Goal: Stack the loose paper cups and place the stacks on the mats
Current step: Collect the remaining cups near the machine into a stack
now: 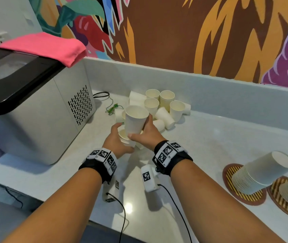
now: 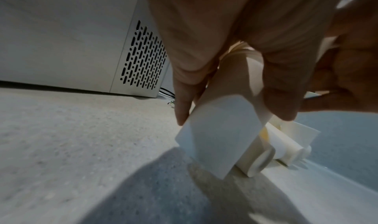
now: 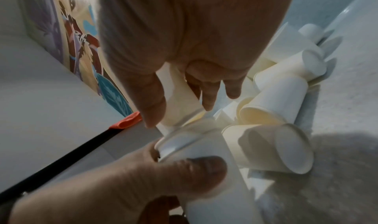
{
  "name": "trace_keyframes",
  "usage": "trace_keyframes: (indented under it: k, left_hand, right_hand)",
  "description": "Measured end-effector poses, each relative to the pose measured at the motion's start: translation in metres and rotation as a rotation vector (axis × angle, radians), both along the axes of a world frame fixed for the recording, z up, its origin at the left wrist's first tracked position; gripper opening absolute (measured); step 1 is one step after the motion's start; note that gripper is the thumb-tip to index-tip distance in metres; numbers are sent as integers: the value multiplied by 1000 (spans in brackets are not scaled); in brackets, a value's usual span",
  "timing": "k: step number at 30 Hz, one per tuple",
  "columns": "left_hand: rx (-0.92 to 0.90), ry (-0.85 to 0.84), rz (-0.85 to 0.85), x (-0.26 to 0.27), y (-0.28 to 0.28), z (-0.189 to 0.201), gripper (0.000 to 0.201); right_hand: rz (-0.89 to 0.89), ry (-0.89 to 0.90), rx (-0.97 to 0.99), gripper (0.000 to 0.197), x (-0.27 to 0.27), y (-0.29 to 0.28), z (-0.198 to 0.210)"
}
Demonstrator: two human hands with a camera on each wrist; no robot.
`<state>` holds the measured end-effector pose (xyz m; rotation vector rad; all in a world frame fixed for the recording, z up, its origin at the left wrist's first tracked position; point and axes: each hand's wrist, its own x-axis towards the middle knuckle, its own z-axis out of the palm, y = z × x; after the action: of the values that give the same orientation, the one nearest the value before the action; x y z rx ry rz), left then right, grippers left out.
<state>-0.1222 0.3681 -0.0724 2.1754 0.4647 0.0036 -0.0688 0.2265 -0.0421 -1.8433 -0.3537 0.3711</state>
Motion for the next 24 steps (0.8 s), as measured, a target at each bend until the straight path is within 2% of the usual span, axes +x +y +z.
trace_keyframes:
  k: [2, 4, 8, 12, 15, 24]
  left_hand:
    - [-14, -27, 25, 1, 3, 3, 103]
    - [-24, -42, 49, 1, 10, 3, 104]
    - [-18, -57, 58, 0, 19, 2, 102]
    - [0, -61, 42, 4, 25, -1, 98]
    - [33, -56, 44, 10, 32, -6, 95]
    - [80, -20, -47, 17, 38, -14, 94]
  right_hand:
    - [104, 72, -39, 115, 0, 4, -3]
    - [169, 127, -55, 117, 1, 5, -3]
    - [156, 96, -53, 93, 6, 5, -2]
    - [158, 6, -93, 88, 10, 19, -14]
    - [147, -86, -157, 76, 15, 24, -20]
    - [128, -292, -270, 22, 27, 31, -21]
